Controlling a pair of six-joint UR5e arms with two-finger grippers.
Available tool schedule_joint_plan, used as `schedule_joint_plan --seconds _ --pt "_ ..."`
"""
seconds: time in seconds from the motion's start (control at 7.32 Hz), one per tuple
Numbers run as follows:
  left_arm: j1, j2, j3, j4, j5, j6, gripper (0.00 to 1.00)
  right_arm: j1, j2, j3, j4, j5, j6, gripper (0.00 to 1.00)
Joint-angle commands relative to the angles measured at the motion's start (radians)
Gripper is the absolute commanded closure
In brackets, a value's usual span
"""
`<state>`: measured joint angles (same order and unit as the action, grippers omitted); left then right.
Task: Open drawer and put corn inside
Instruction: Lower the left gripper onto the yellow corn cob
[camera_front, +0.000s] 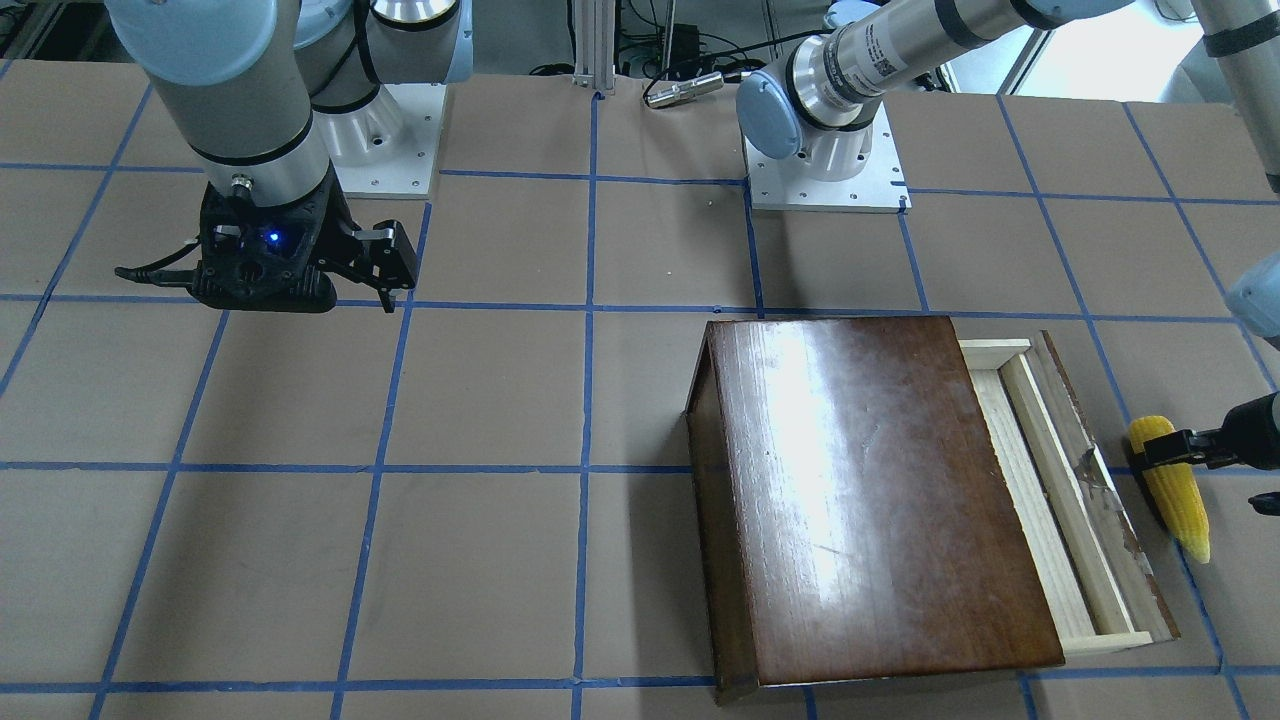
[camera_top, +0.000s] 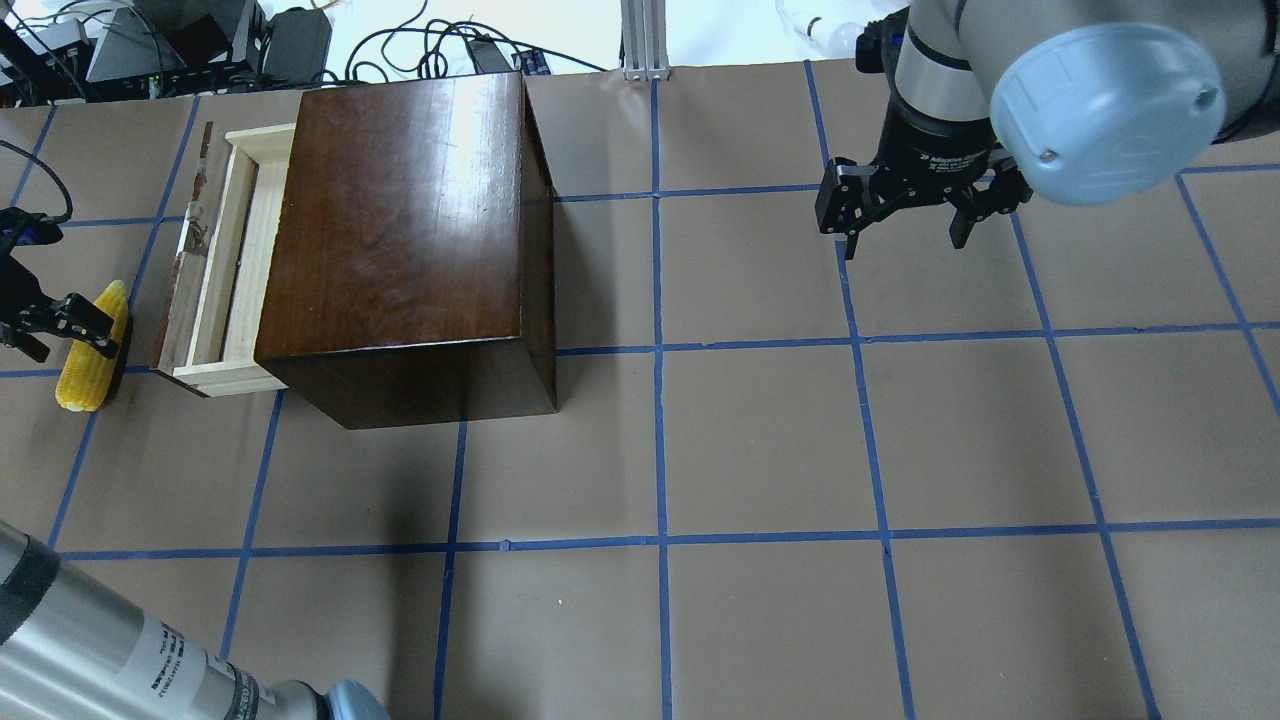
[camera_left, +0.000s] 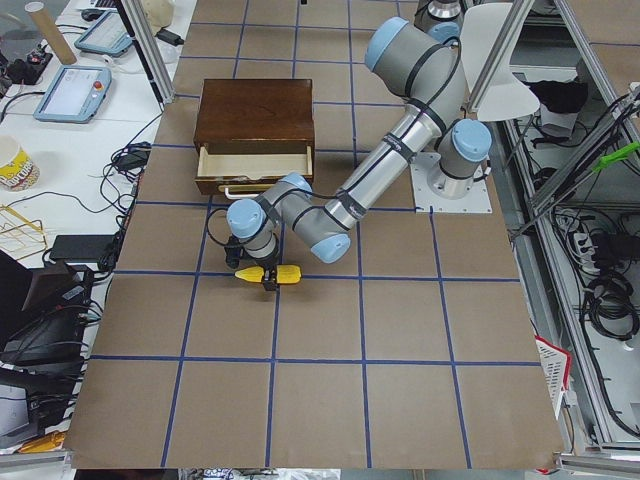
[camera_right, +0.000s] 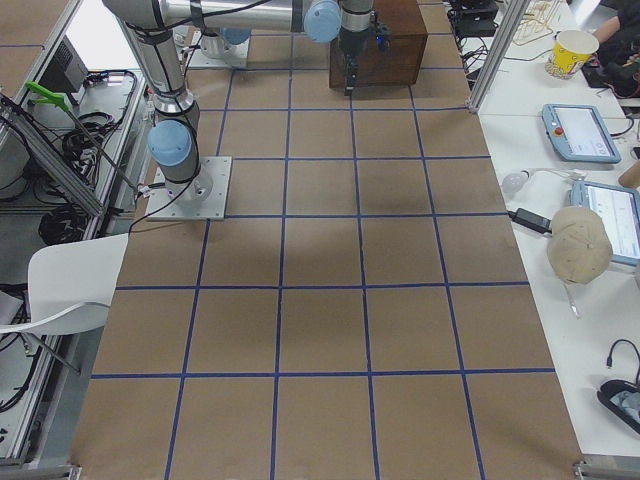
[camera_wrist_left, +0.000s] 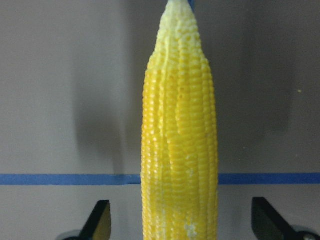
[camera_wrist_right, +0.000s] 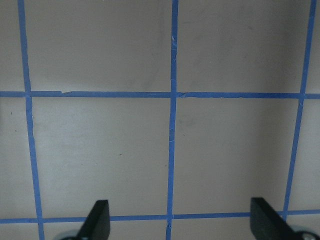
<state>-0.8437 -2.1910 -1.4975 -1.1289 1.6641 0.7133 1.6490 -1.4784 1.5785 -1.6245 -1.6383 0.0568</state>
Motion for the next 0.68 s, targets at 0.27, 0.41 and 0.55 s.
schedule_joint_plan --seconds 0.27,0.41,0.55 --pt "0.000 -0.012 0.003 0.009 -0.018 0.002 0.39 0.000 0.000 0.000 0.000 0.000 0.000 0.00" --pt "0.000 -0.012 0.005 0.008 -0.020 0.002 0.63 0.000 0.000 0.000 -0.002 0.000 0.000 0.00" --pt "0.000 -0.012 0.005 0.008 -0.020 0.002 0.73 0.000 0.000 0.000 0.000 0.000 0.000 0.00"
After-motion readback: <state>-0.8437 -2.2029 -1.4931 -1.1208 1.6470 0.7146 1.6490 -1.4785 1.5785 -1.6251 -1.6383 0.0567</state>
